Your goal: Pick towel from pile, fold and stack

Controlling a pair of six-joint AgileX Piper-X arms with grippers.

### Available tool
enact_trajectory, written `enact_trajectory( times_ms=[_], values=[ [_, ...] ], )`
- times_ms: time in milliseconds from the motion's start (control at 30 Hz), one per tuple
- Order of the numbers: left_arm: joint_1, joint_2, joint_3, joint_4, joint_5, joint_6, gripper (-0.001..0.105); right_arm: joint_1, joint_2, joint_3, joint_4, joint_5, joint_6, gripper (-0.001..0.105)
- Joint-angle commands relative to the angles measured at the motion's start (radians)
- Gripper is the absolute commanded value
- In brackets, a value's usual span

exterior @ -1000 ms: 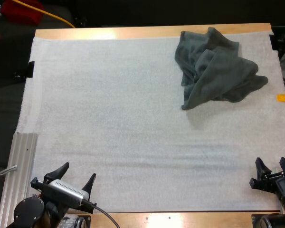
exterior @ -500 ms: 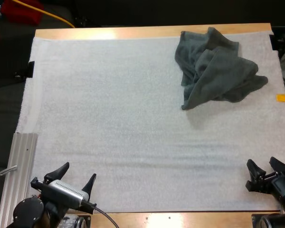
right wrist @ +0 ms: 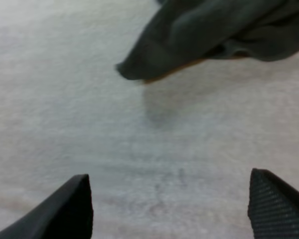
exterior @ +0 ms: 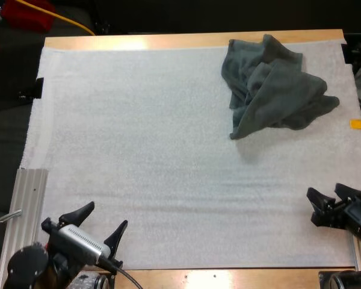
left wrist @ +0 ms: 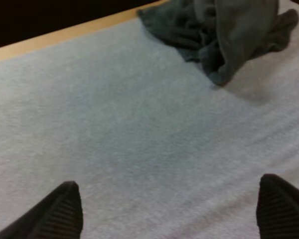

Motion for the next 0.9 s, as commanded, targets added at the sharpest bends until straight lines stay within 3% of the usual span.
enact_trajectory(
  times_ms=[0, 200, 433, 733, 867],
  values=[
    [-0.002, 0.020, -0.018, -0.020, 0.026, -0.007, 0.069, -0.004, 0.034, -0.033, -0.007, -0.047, -0.008, 0.064],
    [-0.080, 0.109, -0.068, -0.023, 0.035, 0.000, 0.069, -0.004, 0.172, -0.131, -0.007, -0.112, -0.008, 0.064],
    [-0.187, 0.205, -0.098, -0.051, 0.020, 0.000, 0.069, 0.077, 0.308, -0.206, -0.037, -0.102, 0.053, 0.064],
    [-0.200, 0.271, -0.097, -0.064, 0.015, 0.000, 0.069, 0.263, 0.495, -0.229, -0.226, 0.067, 0.288, 0.064],
    [-0.200, 0.271, -0.097, -0.079, 0.016, 0.000, 0.069, 0.324, 0.593, -0.229, -0.302, 0.188, 0.382, 0.064]
  ],
)
